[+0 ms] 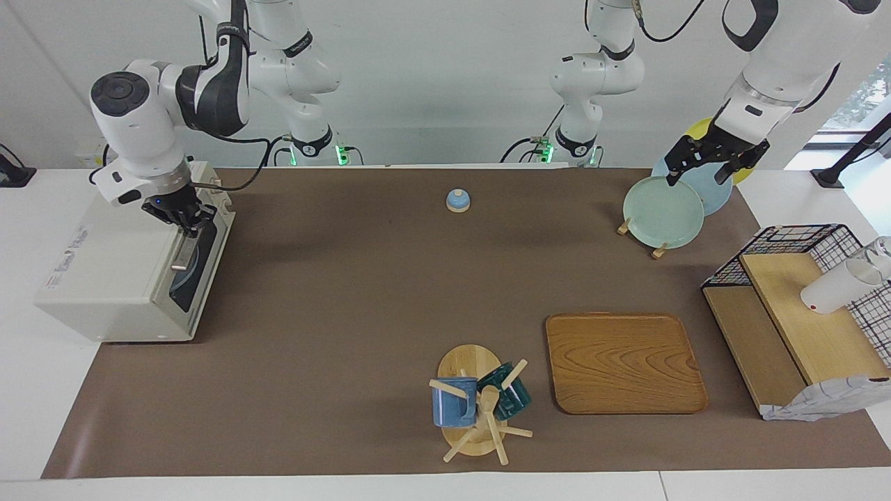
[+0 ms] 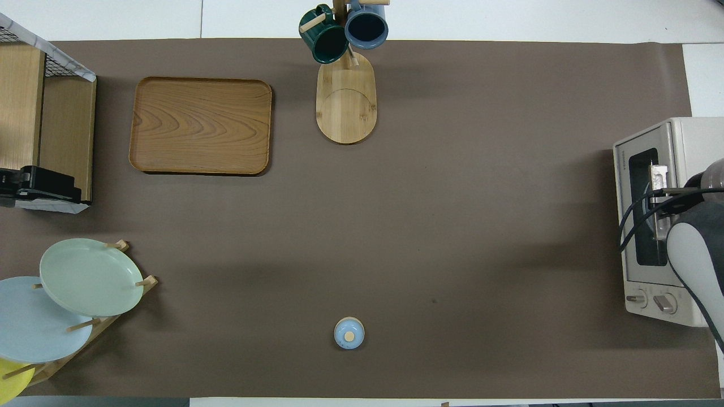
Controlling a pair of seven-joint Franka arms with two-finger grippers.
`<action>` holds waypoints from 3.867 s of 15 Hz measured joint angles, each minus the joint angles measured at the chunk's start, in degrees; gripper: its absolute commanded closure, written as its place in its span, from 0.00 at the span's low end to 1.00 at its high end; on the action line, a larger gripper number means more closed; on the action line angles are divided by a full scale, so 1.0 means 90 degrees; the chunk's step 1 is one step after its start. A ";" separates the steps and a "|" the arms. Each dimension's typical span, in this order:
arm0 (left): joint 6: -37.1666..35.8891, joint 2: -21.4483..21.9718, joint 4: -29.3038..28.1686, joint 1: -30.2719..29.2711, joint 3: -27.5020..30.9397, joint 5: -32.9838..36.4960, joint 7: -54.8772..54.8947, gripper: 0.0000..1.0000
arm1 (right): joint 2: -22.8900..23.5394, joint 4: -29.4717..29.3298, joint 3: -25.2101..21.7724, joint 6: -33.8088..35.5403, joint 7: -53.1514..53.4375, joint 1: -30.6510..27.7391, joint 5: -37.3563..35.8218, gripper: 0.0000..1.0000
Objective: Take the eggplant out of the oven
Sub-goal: 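Pull the oven door down open with the right gripper, then reach into the oven and grasp the light blue plate with the right gripper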
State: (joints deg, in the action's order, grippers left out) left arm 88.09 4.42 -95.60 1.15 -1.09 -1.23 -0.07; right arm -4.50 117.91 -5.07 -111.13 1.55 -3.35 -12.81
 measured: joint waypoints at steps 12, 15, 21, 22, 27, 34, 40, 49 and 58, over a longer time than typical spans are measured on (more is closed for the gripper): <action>0.0000 0.0000 0.0000 0.0000 0.0000 0.0000 0.0000 0.00 | 0.0224 0.0836 0.0152 -0.1343 0.0791 0.0745 0.0650 1.00; 0.0000 0.0000 0.0000 0.0000 0.0000 0.0000 0.0000 0.00 | 0.0480 0.1021 0.0199 -0.1988 0.0796 0.0761 0.0843 1.00; 0.0000 0.0000 0.0000 0.0000 0.0000 0.0000 0.0000 0.00 | 0.0945 0.1084 0.0245 -0.2586 0.0797 0.0820 0.1024 1.00; 0.0000 0.0000 0.0000 0.0000 0.0000 0.0000 0.0000 0.00 | 0.1072 0.1087 0.0244 -0.2750 0.0797 0.0839 0.1024 1.00; 0.0000 0.0000 0.0000 0.0000 0.0000 0.0000 0.0000 0.00 | 0.1641 0.0988 0.0230 -0.3397 0.0817 0.0897 0.1004 1.00; 0.0000 0.0000 0.0000 0.0000 0.0000 0.0000 0.0000 0.00 | 0.1663 -0.0089 0.0242 -0.2307 0.2072 0.1711 0.1317 0.62; 0.0000 0.0000 0.0000 0.0000 0.0000 0.0000 0.0000 0.00 | 0.1221 -0.0507 0.0090 -0.0622 0.2083 0.1099 0.0969 0.47; 0.0000 0.0000 0.0000 0.0000 0.0000 0.0000 0.0000 0.00 | 0.1163 -0.0105 0.0098 -0.0601 0.1632 0.0655 0.0356 0.49; 0.0000 0.0000 0.0000 0.0000 0.0000 0.0000 0.0000 0.00 | 0.1013 0.0480 0.0094 -0.1217 0.0933 0.0402 0.0242 1.00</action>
State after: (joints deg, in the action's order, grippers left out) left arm 88.09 4.42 -95.60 1.15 -1.09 -1.23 -0.07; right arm 4.61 122.23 -4.23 -122.08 9.95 0.27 -10.63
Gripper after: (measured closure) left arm 0.000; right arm 0.780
